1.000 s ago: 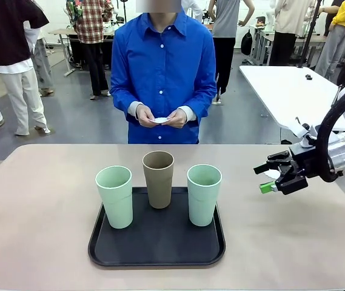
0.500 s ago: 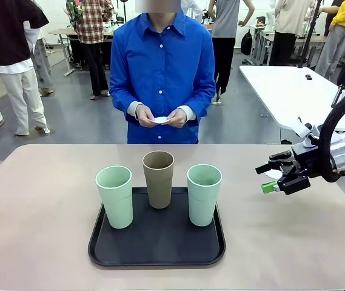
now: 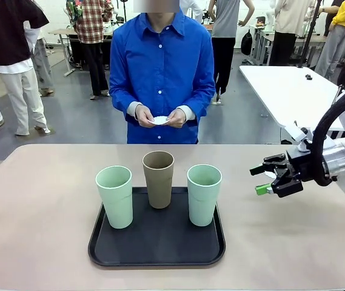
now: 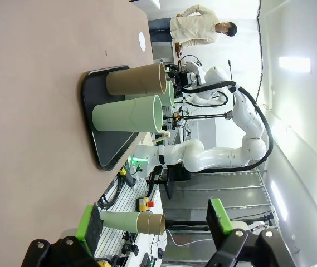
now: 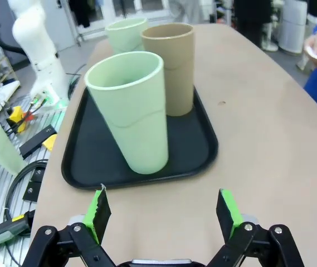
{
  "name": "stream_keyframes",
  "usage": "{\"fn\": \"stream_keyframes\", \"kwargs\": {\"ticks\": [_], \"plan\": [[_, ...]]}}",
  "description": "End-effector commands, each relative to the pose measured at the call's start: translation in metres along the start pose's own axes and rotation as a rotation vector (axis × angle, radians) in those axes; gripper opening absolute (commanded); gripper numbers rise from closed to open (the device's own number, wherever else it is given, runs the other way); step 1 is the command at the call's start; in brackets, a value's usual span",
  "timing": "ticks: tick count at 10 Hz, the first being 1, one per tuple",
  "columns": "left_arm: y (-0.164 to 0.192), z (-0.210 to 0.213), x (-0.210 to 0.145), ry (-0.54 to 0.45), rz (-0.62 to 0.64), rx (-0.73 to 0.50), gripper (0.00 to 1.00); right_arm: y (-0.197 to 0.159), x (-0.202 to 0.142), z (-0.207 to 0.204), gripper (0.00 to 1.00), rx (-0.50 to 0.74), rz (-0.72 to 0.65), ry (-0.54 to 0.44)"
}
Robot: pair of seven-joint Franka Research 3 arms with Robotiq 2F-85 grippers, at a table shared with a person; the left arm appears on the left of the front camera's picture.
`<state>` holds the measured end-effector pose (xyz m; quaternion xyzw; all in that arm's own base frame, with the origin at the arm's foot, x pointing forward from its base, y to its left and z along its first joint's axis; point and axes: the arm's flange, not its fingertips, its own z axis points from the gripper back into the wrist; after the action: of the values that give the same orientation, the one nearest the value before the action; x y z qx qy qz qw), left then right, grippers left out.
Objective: Place coasters on the table and set cups on them.
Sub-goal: Pick up one Reusable plastic cup and place it on a coaster set by the human.
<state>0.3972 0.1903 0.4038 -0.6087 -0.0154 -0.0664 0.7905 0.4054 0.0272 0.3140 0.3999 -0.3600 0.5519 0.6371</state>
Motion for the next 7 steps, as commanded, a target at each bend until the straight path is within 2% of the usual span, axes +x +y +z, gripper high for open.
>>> {"fn": "stream_keyframes", "kwargs": {"ticks": [1, 3, 7], "plan": [[-0.002, 0.000, 0.000, -0.005, -0.006, -0.008, 1.00, 0.002, -0.011, -0.014, 1.00, 0.081, 0.094, -0.063], [-0.002, 0.000, 0.000, -0.005, -0.006, -0.008, 1.00, 0.003, -0.010, -0.024, 1.00, 0.097, 0.101, -0.117], [-0.002, 0.000, 0.000, -0.005, -0.006, -0.008, 1.00, -0.003, -0.013, -0.060, 1.00, 0.109, 0.098, -0.116]]}}
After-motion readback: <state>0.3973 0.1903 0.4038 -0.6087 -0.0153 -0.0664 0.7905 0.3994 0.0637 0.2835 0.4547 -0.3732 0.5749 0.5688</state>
